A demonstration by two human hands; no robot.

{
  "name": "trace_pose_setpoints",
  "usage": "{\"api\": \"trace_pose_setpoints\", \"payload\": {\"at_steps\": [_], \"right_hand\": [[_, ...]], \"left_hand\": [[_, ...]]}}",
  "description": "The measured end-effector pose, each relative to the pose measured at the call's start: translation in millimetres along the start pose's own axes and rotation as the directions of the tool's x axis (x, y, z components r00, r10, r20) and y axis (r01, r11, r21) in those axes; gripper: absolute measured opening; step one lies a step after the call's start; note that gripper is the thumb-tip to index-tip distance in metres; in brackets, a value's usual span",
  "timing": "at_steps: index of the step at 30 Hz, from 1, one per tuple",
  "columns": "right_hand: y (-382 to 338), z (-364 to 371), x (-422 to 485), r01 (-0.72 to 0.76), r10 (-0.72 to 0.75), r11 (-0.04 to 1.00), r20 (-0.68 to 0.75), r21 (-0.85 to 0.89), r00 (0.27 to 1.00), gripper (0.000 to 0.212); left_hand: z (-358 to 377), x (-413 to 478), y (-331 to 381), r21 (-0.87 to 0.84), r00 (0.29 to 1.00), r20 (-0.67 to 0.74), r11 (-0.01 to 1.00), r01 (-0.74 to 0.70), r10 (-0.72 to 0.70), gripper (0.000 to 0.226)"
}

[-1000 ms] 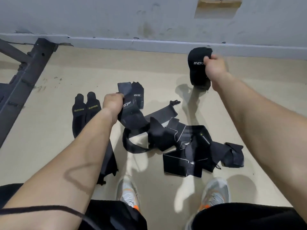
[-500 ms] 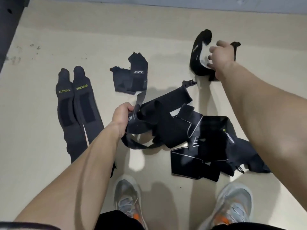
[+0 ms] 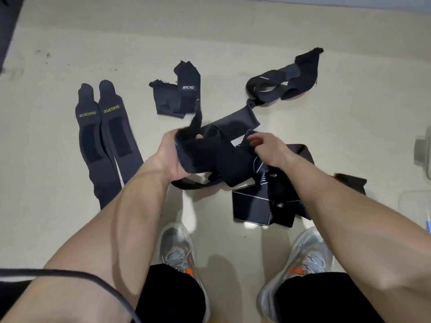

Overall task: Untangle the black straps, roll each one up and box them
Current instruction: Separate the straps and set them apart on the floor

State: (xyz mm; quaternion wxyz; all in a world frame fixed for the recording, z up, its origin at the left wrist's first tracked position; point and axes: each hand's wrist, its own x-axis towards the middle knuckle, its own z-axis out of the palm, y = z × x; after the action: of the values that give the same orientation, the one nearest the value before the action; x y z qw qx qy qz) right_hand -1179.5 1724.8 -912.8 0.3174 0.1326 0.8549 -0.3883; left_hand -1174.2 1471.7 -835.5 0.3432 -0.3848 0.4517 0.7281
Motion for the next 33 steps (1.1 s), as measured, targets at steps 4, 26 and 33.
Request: {"api": "trace_pose_setpoints", "payload": {"at_steps": [4,26,33], "right_hand": [[15.7,13.8,-29.4,-0.083,0.088,0.995,0.092,-0.057,0.992,0.062],[-7.8,-52.4,-99.9,-0.246,0.178,0.969,-0.662,-0.010,0.728,0.036],[-37.5,13.1,-95.9,-0.131,0.028,0.953,-0.351,-0.273,0.936,0.039]], "left_hand": [[0.2,-24.9,16.9,0.015,0.995,-0.005,0.995,-0.103,0.103,0.047],[-26.4,-56.1,-81.9,0.958,0.996,-0.069,0.274,0.082,-0.059,0.021],[22.9,-64.0,-103.9,0.899,0.926,0.021,0.412,0.148,-0.378,0.021]]}}
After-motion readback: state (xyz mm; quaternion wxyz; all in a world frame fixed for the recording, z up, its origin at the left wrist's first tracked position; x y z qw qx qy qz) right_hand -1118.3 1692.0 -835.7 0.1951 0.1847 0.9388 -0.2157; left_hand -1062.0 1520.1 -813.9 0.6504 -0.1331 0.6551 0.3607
